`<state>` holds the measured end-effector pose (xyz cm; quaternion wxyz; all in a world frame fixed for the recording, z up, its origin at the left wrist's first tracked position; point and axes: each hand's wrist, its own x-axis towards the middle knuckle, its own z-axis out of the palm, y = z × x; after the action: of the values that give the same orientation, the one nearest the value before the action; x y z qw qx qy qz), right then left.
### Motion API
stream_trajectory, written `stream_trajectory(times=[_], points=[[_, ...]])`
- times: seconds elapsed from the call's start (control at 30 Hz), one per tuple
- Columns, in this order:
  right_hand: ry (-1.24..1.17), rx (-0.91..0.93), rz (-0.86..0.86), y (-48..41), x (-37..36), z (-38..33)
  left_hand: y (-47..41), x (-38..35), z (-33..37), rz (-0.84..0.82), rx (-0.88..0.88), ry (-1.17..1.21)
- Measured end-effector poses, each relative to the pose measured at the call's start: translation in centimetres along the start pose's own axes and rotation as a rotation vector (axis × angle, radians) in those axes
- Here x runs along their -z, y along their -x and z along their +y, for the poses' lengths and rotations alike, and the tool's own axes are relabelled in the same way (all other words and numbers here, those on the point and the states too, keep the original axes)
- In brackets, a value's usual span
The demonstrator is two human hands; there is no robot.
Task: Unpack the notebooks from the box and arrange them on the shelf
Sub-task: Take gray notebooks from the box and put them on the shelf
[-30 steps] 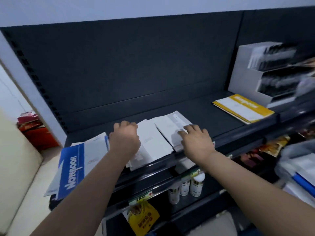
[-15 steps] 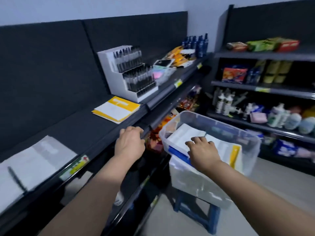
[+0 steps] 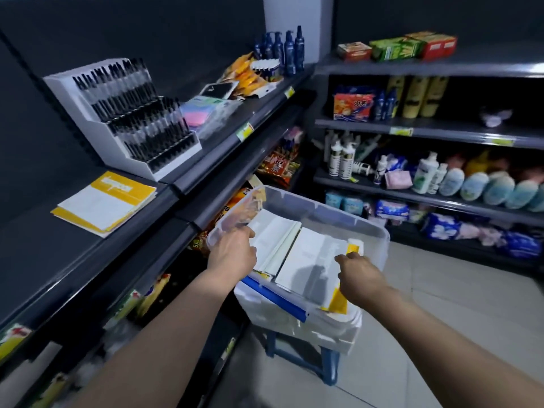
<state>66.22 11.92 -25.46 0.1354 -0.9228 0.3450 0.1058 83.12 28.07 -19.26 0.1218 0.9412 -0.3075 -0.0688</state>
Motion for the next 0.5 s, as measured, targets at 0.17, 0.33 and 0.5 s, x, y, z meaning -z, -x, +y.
stream_trajectory(times=[0.17,0.33,0.5], points=[[-0.060,-0.089,-0.106,-3.2,-1.8,-0.7,-5.1,-1.8,0.5,-0.059,-0.048,-0.022],[-0.165,-0.241,-0.224,-6.8,-4.0,-1.7,-10.7,-4.0,-0.1,-0.163,-0.181,-0.025],[-0.306,-0.477,-0.196,-10.0,-5.7,-3.3,-16.0,-6.3,-1.8,-0.262,-0.277,-0.044]])
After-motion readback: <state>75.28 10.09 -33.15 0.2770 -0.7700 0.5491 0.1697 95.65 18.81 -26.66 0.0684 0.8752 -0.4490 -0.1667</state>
